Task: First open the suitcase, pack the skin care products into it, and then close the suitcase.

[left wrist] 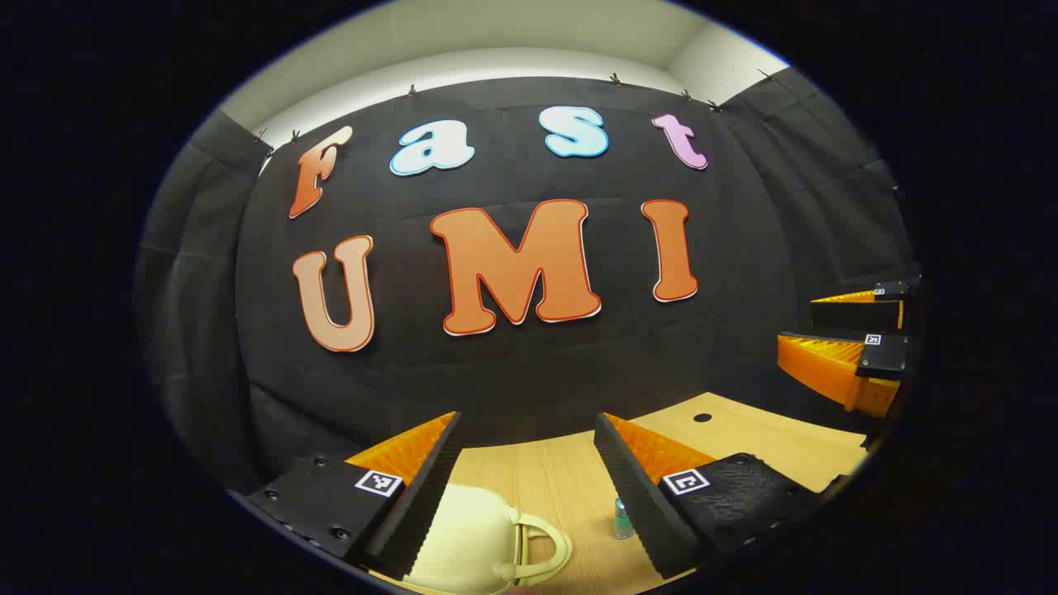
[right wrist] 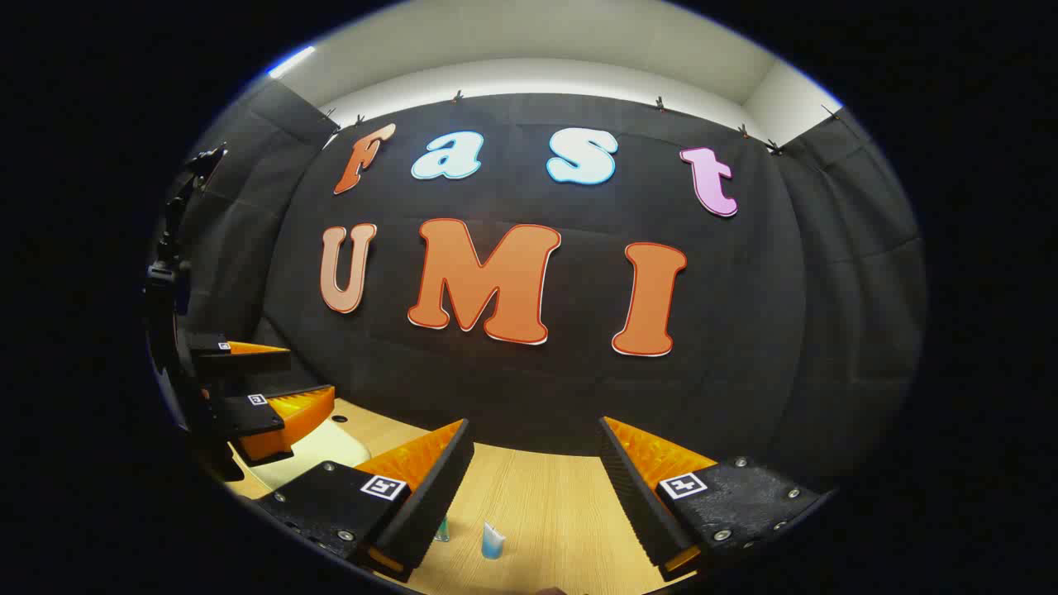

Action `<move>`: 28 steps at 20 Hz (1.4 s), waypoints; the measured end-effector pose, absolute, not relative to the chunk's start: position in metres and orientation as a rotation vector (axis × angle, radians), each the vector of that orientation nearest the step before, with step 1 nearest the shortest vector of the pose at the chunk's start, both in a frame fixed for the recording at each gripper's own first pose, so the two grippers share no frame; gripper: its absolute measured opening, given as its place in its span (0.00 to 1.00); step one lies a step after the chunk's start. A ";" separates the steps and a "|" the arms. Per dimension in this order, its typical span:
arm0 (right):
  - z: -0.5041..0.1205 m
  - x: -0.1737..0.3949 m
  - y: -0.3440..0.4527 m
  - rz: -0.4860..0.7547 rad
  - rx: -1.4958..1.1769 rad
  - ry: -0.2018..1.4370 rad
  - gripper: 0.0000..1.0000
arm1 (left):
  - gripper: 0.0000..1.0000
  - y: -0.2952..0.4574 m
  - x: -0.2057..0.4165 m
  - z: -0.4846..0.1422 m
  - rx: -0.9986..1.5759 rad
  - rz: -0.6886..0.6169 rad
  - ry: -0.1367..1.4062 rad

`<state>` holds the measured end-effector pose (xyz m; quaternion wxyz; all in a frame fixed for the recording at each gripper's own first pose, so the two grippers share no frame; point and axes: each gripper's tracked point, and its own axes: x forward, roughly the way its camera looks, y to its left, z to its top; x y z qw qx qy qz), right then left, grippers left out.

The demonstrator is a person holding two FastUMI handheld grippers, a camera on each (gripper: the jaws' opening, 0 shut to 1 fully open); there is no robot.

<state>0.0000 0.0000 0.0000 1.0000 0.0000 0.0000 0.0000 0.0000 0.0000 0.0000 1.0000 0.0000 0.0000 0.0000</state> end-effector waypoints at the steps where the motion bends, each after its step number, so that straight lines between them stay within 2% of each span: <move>1: -0.003 -0.002 -0.001 0.003 0.002 0.007 0.95 | 0.98 -0.002 0.002 0.001 -0.002 -0.004 -0.002; 7: 0.008 -0.005 0.002 0.015 0.042 -0.004 0.95 | 0.98 -0.008 0.016 0.019 -0.013 -0.024 -0.021; 8: 0.010 -0.006 0.001 0.016 0.046 -0.011 0.92 | 0.98 -0.009 0.018 0.024 -0.008 -0.026 -0.028; 9: 0.011 -0.006 0.001 0.014 0.045 -0.017 0.95 | 0.98 -0.010 0.020 0.027 -0.006 -0.031 -0.036; 10: 0.013 -0.007 0.000 0.011 0.042 -0.021 0.95 | 1.00 -0.012 0.021 0.030 -0.009 -0.032 -0.038; 21: 0.021 -0.009 -0.003 0.001 0.045 -0.049 0.95 | 0.98 0.008 0.008 0.046 -0.034 0.012 -0.087; 28: 0.010 -0.006 0.001 0.010 0.044 -0.025 0.95 | 1.00 0.015 0.001 0.014 0.036 0.015 -0.035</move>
